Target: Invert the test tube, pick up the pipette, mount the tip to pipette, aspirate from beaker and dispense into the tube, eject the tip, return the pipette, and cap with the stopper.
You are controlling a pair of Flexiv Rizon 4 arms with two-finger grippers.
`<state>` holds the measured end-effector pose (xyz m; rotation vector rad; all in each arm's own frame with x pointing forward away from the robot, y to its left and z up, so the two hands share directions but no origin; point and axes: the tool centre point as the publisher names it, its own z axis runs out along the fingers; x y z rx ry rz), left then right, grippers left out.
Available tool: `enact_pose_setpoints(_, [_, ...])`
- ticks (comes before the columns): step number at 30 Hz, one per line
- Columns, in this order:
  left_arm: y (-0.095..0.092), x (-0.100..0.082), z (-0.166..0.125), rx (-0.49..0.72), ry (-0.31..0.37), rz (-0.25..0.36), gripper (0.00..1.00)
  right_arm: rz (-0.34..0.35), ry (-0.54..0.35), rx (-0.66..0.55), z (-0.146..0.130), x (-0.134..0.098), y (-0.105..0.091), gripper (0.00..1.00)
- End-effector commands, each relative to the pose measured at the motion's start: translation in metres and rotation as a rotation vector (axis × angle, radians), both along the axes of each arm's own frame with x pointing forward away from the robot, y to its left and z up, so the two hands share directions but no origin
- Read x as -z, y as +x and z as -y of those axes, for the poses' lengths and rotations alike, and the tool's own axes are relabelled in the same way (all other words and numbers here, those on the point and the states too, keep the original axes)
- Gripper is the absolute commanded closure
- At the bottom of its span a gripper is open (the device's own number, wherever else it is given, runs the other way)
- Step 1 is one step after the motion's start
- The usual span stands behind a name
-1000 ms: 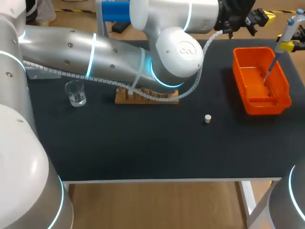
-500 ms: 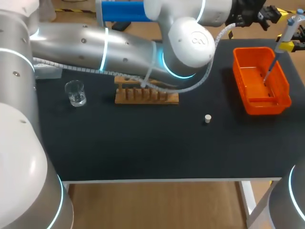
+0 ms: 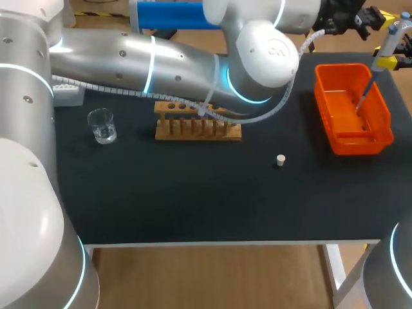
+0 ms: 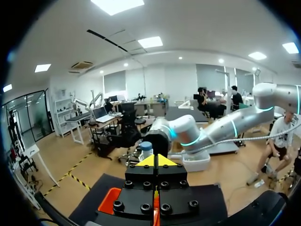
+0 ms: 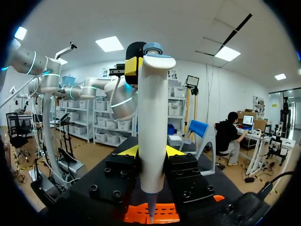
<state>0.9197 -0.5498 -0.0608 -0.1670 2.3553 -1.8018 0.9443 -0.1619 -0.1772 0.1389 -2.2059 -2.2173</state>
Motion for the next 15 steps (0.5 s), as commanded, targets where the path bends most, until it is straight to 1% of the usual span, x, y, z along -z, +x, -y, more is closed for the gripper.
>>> enact_pose_setpoints(1, [0.0020, 0.0038, -0.0014, 0.018, -0.148, 0.030, 1.00, 0.000, -0.001, -0.005, 0.0014, 0.0003, 0.0015, 1.00])
enact_pose_setpoints(15, [0.0051, 0.0052, -0.0012, 0.024, -0.157, 0.039, 1.00, 0.000, -0.002, -0.005, 0.0013, 0.0006, 0.0016, 1.00])
